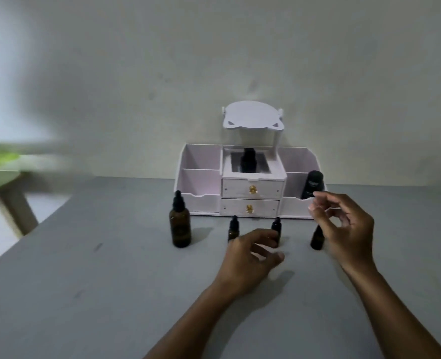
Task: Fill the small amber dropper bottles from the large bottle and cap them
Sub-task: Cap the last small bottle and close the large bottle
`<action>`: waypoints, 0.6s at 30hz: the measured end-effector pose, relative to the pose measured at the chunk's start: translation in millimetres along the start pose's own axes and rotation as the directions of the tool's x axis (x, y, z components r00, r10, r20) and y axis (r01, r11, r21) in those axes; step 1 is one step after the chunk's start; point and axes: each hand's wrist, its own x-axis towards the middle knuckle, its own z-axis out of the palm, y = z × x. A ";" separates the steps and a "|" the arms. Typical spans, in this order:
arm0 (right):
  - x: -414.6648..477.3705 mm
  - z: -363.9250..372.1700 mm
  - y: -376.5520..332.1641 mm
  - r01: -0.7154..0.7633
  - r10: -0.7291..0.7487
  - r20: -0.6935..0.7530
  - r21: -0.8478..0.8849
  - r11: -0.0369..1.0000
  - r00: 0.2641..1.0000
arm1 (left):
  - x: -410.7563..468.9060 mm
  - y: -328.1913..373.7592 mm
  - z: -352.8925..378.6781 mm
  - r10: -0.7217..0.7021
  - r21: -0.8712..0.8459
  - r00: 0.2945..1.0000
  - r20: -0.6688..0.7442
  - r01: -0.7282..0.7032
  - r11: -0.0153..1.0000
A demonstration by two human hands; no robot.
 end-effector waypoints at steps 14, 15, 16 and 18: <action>4.6 157.1 -82.2 -0.177 0.050 0.461 0.238 0.955 0.886 | -19.3 -68.1 -163.7 -0.071 -0.037 0.856 -0.512 0.061 0.997; 3.8 166.1 -82.0 -0.185 0.057 0.482 0.223 0.957 0.874 | -17.1 -73.7 -164.0 -0.081 -0.036 0.881 -0.466 0.073 0.997; 3.3 173.7 -81.4 -0.189 0.064 0.500 0.204 0.961 0.864 | -15.3 -78.1 -163.0 -0.088 -0.039 0.902 -0.424 0.079 0.996; 2.8 186.0 -79.2 -0.197 0.081 0.533 0.165 0.967 0.843 | -11.6 -84.5 -159.7 -0.100 -0.052 0.930 -0.354 0.087 0.995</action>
